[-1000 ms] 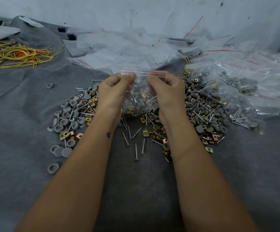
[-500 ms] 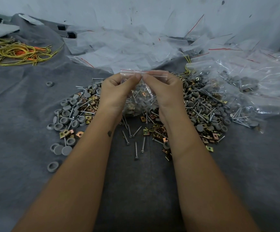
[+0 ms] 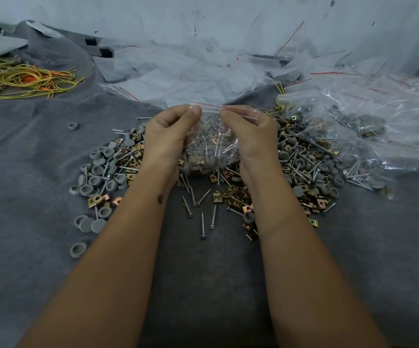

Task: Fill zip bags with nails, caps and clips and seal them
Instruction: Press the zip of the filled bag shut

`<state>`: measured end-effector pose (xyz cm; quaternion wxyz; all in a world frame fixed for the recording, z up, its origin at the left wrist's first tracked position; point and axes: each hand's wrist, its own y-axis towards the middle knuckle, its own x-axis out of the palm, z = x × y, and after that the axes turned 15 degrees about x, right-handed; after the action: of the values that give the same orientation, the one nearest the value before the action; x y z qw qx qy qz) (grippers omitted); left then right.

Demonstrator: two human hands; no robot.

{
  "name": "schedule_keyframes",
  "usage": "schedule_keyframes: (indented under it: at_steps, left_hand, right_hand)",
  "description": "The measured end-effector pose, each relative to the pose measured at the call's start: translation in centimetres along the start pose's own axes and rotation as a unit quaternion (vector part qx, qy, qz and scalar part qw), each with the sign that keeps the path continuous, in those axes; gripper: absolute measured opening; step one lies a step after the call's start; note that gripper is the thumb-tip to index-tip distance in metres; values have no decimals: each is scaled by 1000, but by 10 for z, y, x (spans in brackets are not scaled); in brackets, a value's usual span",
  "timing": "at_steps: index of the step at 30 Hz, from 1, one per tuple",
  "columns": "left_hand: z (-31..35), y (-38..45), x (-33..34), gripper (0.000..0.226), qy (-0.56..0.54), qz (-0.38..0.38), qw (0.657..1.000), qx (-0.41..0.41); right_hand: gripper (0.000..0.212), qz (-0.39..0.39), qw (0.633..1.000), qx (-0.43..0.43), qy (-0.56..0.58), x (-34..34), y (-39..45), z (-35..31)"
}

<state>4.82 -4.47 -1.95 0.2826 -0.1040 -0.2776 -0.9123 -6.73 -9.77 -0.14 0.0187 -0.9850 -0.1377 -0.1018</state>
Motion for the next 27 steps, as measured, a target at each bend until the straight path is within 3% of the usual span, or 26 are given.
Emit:
schedule_keyframes:
  at_steps: [10,16,27]
  left_hand:
    - [-3,1,-1,23,17,2,1000,13]
    - [-3,0,1,29,45,-41,998,16]
    - [-8,0,3,21,31,-78,996,19]
  right_hand:
    - [14,-13,1000,10,-12,0,0,2]
    - [20,-21,1000,-5,-17,1,-1,2]
    - [16,-1,1000,-13,-21,0,0,3]
